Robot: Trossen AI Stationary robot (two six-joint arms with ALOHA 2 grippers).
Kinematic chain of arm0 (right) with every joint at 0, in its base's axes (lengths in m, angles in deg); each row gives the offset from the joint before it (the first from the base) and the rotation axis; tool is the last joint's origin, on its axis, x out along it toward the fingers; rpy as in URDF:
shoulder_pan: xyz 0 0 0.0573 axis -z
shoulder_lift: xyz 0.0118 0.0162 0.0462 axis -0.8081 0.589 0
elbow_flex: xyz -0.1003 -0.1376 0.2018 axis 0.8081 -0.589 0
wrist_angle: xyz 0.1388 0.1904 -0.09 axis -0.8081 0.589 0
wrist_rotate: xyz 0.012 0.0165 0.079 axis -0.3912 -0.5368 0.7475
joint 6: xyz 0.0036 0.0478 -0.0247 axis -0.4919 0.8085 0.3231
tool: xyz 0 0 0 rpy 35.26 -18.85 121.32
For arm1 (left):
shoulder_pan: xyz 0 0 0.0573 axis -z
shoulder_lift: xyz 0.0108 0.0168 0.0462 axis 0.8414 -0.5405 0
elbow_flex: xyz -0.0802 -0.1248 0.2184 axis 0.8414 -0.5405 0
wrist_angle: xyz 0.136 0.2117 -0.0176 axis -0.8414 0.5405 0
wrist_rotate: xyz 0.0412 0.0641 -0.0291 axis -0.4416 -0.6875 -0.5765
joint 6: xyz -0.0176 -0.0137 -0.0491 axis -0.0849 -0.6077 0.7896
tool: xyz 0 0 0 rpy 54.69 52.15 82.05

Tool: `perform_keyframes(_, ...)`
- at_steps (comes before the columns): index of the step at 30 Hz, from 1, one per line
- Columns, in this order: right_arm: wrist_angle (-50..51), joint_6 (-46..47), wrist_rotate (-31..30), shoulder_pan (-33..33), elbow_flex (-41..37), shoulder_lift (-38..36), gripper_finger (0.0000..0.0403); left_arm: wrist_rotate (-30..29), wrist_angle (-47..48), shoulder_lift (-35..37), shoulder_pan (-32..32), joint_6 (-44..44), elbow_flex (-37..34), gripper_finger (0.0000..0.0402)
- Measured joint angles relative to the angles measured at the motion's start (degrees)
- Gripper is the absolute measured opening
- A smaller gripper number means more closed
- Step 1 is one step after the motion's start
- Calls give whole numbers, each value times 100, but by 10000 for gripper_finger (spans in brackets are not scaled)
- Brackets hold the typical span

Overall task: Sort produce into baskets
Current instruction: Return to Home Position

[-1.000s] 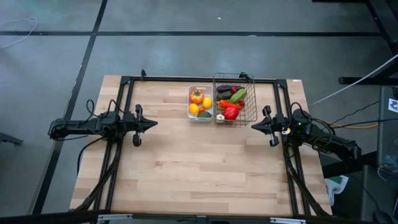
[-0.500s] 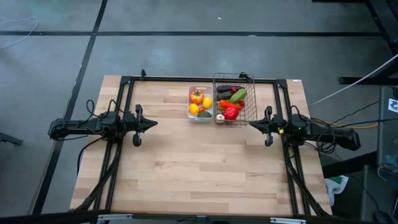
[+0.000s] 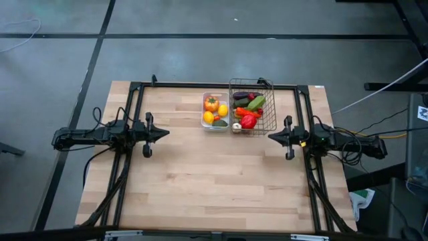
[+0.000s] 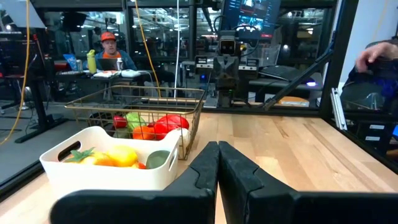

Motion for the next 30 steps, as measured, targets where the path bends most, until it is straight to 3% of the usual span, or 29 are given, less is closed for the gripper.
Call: perform_keyframes(30,-62,4,124,2,-7,2,3,0,0,0,2,0,2,5)
